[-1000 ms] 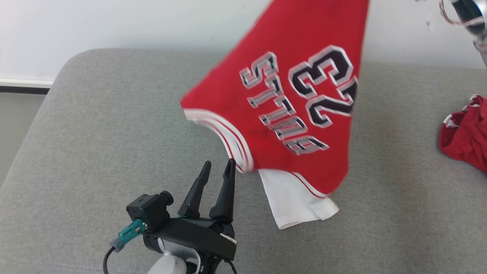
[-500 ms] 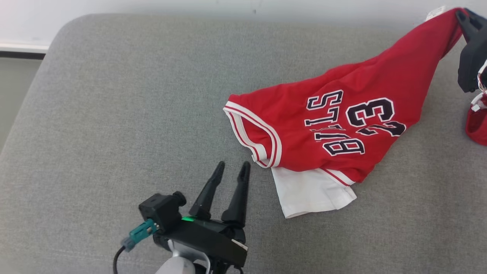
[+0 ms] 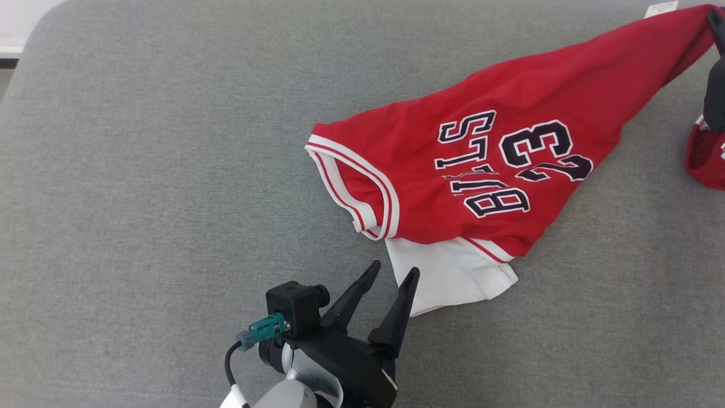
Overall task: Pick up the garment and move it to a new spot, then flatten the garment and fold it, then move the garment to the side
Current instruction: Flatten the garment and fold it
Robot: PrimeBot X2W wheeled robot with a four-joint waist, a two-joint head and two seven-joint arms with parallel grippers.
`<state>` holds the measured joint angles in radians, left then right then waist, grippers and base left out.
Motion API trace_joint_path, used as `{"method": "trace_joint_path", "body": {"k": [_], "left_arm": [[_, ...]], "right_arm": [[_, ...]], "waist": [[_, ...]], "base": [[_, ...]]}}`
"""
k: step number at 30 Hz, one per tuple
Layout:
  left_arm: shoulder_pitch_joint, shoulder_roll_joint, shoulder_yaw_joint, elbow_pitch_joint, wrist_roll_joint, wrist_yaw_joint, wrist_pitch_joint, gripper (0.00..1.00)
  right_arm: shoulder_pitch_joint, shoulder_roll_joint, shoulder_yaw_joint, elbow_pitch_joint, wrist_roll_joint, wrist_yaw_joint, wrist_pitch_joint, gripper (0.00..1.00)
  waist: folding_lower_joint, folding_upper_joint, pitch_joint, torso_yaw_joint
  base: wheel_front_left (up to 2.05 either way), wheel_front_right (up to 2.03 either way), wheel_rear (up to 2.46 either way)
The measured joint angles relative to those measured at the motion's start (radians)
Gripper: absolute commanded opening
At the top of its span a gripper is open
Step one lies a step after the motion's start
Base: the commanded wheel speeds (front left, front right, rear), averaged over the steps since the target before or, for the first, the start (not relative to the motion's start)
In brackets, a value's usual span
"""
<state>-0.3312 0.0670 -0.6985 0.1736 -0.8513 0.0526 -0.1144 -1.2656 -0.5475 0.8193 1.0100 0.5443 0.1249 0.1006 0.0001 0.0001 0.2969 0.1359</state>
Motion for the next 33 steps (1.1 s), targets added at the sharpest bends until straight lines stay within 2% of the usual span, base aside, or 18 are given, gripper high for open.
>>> {"method": "trace_joint_path", "body": {"k": [13,25,33], "left_arm": [[-0.008,-0.003,-0.006,0.118,-0.019,0.000,0.048,1.00],[0.032,0.007,0.037,0.190,-0.059,0.018,0.057,1.00],[0.034,0.007,0.048,0.212,-0.088,0.019,0.069,1.00]], "right_arm": [[0.009,0.019,0.004,0.018,0.021,0.000,-0.113,1.00],[0.133,0.007,0.001,-0.083,0.078,0.000,-0.292,1.00],[0.193,0.009,0.005,-0.146,0.084,0.000,-0.328,1.00]], "waist": [[0.0000,0.0000,0.015,-0.072],[-0.0002,0.0000,-0.001,-0.135],[-0.0001,0.0000,-0.018,-0.174]], "base": [[0.00,0.00,0.00],[0.00,0.00,0.00],[0.00,0.00,0.00]]}}
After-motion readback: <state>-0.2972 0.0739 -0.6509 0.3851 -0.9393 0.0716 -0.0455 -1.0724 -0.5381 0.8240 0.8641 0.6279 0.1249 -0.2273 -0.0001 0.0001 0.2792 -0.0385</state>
